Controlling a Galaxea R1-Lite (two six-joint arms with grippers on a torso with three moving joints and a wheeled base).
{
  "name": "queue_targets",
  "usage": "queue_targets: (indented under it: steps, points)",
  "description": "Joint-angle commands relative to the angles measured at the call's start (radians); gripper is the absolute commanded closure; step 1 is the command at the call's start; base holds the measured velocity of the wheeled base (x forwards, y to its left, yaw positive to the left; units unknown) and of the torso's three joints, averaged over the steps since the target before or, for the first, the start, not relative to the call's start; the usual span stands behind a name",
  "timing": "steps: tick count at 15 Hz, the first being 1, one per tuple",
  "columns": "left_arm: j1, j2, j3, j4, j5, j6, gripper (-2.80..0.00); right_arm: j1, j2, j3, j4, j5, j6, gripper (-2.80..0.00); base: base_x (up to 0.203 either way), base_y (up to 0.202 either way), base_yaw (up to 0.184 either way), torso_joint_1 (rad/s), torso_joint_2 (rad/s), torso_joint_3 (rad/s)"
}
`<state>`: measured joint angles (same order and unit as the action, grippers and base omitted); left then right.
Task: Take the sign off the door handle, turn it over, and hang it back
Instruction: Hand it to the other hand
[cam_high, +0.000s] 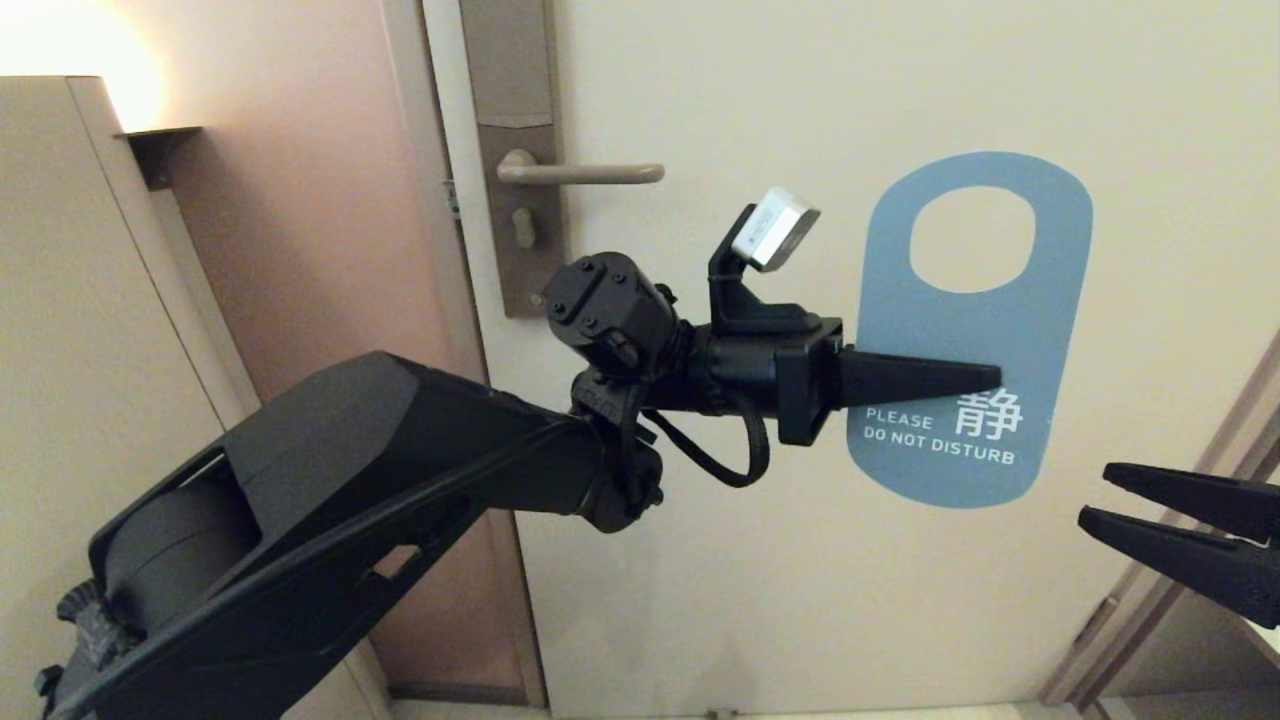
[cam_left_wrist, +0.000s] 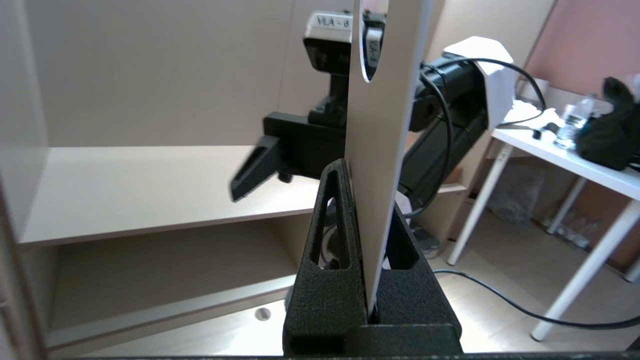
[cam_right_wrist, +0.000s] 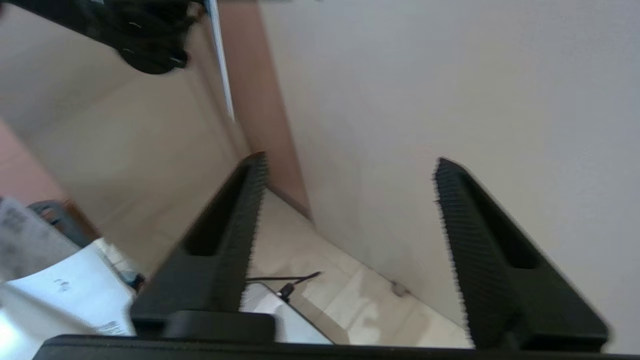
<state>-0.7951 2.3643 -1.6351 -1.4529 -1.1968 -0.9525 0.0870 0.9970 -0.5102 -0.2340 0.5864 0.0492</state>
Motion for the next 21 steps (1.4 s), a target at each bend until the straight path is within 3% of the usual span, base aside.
queue_targets:
  steps: [1,4,8,13,16,21]
  points:
    - [-0.002,0.023,0.000,-0.042,-0.004,-0.025,0.00,0.000,0.023,-0.021,-0.003,0.019,-0.002,-2.80,0.000,0.000,0.000,0.000,0.00,0.000]
    - [-0.012,0.031,0.000,-0.083,-0.001,-0.068,0.00,0.000,0.052,-0.059,-0.004,0.039,-0.003,-2.80,0.000,0.000,0.000,0.000,0.00,0.000]
    - [-0.052,0.042,-0.005,-0.083,0.002,-0.065,0.00,0.007,0.056,-0.079,-0.004,0.093,-0.005,-2.80,0.000,0.000,0.000,0.000,0.00,0.000]
    - [-0.073,0.092,-0.093,-0.084,0.016,-0.068,0.00,0.007,0.037,-0.074,-0.004,0.095,-0.005,-2.80,0.000,0.000,0.000,0.000,0.00,0.000]
    - [-0.103,0.104,-0.106,-0.085,0.083,-0.069,0.00,0.007,0.019,-0.064,-0.004,0.093,-0.003,-2.80,0.000,0.000,0.000,0.000,0.00,0.000]
    - [-0.108,0.110,-0.106,-0.090,0.107,-0.062,0.00,0.007,0.012,-0.057,-0.004,0.092,-0.009,-2.80,0.000,0.000,0.000,0.000,0.00,0.000]
